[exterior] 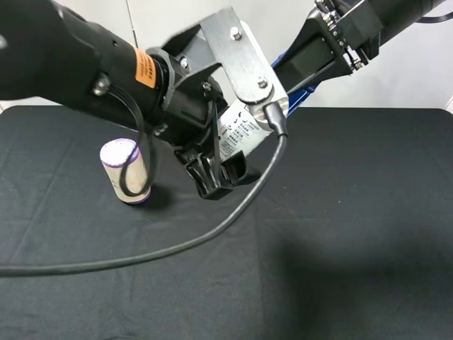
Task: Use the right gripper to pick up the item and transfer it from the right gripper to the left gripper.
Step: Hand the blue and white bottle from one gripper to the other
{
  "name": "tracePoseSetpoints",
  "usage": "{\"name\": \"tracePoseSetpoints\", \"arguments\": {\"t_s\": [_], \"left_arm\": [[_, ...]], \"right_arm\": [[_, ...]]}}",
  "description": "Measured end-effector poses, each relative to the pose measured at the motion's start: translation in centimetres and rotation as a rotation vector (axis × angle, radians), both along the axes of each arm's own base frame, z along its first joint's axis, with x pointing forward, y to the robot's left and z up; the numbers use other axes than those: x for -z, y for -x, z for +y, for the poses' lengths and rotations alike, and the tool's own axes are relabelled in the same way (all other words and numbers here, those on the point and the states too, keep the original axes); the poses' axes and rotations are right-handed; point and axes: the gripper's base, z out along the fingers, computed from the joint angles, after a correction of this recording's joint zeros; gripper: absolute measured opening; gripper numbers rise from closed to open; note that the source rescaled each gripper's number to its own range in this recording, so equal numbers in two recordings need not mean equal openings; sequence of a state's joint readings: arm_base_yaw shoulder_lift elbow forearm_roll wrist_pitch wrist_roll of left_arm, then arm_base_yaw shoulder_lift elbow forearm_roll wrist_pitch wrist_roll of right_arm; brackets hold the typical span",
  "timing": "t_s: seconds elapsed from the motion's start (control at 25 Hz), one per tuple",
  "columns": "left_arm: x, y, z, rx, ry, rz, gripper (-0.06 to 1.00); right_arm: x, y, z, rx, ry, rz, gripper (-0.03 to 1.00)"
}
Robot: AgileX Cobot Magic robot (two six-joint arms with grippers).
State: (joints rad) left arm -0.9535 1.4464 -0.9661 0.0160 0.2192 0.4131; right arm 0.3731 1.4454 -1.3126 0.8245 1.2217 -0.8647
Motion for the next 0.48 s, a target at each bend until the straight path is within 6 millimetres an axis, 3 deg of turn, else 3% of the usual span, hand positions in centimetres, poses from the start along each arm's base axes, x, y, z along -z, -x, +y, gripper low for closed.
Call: {"name": "tracePoseSetpoints", "arguments": {"t_s": [0.48], "left_arm": [[0.07, -0.26, -0.39, -0.007, 0.035, -0.011, 0.86]], "right_arm": [[-0.03, 0.01, 0.03, 0.001, -0.005, 0.003, 0.0]]}}
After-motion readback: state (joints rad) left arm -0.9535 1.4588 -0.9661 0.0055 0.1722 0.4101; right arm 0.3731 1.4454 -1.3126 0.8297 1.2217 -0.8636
